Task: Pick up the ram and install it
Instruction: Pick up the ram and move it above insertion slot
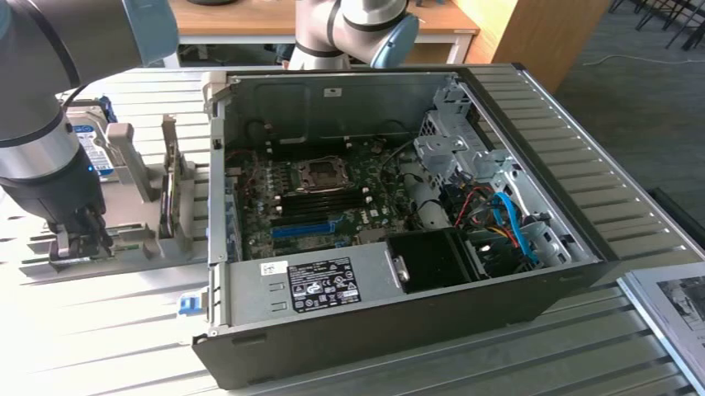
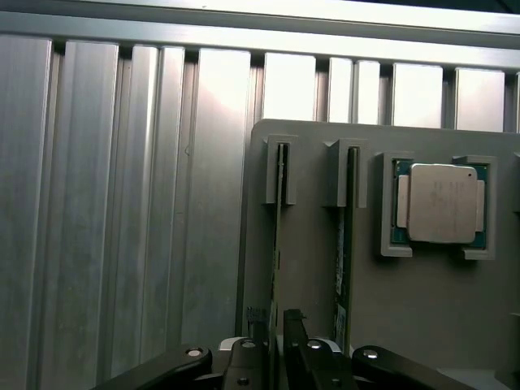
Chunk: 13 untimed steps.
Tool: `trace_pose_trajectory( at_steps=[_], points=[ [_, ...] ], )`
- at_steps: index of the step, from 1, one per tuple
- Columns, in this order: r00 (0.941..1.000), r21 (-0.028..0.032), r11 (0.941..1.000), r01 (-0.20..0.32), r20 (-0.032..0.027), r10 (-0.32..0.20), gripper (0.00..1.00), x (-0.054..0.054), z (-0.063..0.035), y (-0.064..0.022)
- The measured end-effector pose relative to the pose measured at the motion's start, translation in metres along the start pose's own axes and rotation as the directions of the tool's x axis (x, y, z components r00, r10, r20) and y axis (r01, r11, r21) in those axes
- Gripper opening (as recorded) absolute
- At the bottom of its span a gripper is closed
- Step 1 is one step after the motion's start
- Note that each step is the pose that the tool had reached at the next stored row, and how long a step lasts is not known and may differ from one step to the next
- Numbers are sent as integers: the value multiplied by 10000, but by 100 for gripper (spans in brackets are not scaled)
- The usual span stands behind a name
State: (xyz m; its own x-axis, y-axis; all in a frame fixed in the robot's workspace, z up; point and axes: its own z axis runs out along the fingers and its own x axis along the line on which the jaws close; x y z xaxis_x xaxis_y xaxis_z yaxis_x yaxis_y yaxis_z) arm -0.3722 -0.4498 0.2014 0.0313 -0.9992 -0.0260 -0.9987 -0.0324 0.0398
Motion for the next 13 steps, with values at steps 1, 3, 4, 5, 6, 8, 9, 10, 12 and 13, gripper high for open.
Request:
trace_pose_trajectory(
  at_steps=[1,3,4,5,6,8,9,10,12,13],
  points=[
    [10000,1,10000,-1,0,1,23,0,0,0],
    [10000,0,10000,-1,0,1,23,0,0,0],
    [10000,0,10000,0,0,0,23,0,0,0],
    [10000,0,10000,-1,0,1,23,0,0,0],
    [10000,0,10000,-1,0,1,23,0,0,0],
    [10000,0,10000,0,0,0,23,0,0,0],
    [10000,0,10000,0,0,0,23,0,0,0],
    [10000,0,10000,0,0,0,23,0,0,0],
    [10000,0,10000,0,0,0,23,0,0,0],
    [10000,0,10000,-1,0,1,21,0,0,0]
  ],
)
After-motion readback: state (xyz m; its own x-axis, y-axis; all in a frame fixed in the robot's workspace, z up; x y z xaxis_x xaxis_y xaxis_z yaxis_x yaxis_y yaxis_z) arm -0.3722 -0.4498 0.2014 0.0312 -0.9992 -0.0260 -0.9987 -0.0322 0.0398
